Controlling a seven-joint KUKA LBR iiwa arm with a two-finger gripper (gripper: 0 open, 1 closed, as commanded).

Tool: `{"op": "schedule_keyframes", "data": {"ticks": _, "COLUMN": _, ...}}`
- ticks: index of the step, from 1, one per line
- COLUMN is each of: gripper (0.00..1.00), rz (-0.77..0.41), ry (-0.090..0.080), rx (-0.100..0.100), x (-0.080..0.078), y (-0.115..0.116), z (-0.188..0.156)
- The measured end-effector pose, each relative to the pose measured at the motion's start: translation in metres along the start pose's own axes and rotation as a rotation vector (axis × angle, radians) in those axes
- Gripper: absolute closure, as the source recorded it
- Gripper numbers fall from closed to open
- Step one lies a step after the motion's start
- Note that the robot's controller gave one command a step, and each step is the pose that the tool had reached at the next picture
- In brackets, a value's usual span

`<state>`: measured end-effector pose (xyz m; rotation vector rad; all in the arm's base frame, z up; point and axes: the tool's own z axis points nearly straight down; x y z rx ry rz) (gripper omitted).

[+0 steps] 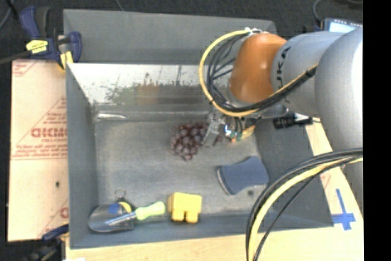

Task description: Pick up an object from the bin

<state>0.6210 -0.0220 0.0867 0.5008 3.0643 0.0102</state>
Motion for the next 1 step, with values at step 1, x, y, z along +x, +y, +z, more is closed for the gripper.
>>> {"op": "schedule_keyframes", "data": {"ticks": 1, "gripper": 1.0, "rz": 0.019, "ry": 0.003, "rx": -0.001, "x": 0.0036, "y": 0.0014, "z": -0.0145}}
